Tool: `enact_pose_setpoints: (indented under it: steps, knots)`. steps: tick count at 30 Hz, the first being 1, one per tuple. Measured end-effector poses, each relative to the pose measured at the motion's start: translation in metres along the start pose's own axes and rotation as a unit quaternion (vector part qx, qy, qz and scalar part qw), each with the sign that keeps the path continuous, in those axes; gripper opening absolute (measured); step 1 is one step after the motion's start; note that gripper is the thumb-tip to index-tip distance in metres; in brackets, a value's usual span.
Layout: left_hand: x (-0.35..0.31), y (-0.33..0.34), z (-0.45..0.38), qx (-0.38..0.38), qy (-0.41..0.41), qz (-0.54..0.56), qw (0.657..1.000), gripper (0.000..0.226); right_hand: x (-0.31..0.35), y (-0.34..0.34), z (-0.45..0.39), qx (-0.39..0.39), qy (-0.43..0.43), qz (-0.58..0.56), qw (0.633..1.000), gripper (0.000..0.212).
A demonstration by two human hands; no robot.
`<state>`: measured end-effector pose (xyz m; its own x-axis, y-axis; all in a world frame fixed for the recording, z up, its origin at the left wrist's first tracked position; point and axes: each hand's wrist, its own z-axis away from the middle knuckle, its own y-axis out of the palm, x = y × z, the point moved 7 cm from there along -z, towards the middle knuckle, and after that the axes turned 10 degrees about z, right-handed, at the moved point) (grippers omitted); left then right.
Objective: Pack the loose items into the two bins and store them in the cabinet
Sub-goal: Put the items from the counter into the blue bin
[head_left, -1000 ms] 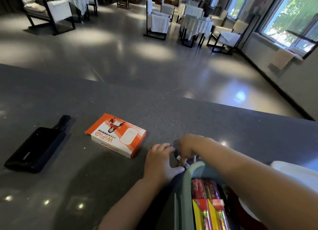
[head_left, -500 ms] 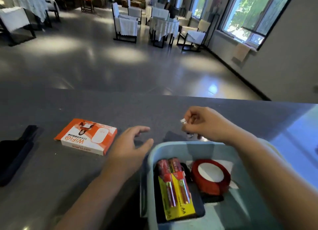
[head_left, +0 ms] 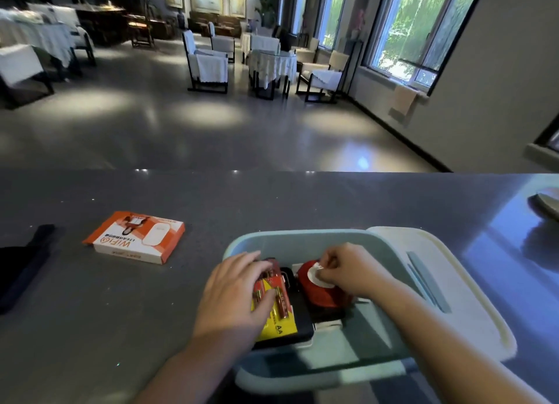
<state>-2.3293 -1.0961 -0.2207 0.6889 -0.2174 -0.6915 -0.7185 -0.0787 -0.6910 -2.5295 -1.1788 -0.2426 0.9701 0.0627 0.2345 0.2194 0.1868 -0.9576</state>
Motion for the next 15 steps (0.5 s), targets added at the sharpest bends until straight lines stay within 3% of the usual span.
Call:
enact_pose_setpoints:
  steps: [4,15]
  knots:
    - [0.008,-0.004,0.006,-0.024,-0.027,0.03,0.999,0.037,0.028,0.012,-0.015,0.006,-0.011,0.019,1.0,0.02]
    - [0.014,-0.008,0.011,-0.034,-0.063,0.057,0.996,0.036,0.044,0.023,-0.027,-0.001,0.007,0.062,0.998,0.031]
